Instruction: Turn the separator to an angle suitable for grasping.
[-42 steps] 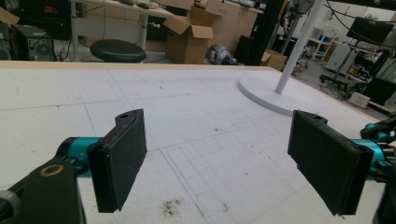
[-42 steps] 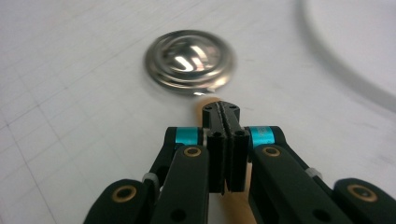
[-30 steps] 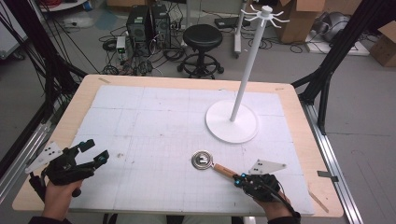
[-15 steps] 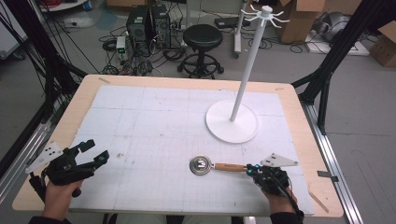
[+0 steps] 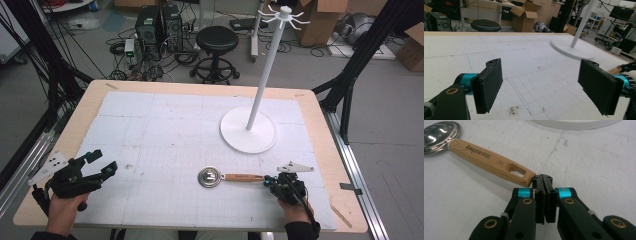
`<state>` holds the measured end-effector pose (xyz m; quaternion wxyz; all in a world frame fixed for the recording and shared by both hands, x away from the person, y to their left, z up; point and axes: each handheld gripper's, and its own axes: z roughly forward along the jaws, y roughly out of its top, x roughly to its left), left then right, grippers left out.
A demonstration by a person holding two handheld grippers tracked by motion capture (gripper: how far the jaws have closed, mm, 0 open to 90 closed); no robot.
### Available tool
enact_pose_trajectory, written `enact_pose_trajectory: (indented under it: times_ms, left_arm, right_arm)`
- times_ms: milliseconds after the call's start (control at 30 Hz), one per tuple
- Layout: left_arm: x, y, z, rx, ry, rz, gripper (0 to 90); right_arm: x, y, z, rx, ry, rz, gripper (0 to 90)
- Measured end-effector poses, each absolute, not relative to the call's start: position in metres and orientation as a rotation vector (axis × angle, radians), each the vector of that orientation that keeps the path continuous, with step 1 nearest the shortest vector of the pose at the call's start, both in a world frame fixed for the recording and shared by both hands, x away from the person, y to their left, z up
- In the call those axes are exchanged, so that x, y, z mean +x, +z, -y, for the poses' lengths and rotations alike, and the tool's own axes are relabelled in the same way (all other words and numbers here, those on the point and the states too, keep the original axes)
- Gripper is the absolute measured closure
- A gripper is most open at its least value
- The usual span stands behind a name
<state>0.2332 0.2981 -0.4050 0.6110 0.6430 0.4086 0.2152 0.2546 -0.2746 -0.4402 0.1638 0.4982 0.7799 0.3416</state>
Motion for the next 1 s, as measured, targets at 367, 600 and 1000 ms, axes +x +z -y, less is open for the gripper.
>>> enact_pose_trajectory:
  times_ms: [367,600,1000]
  left_arm:
    - [0.233,-0.405,-0.301,1.474,0.495,-0.948,20.3]
    - [0.233,-0.405,-0.303,1.470,0.493,-0.949,20.3]
    - [0.233,-0.405,-0.301,1.478,0.490,-0.943,20.3]
  right_arm:
    - [0.287,-0.441,0.228,1.321,1.024,-2.307,89.2]
    - [0.286,-0.441,0.200,1.243,1.053,-2.386,89.1]
    - [0.286,-0.441,0.165,1.173,1.108,-2.448,89.1]
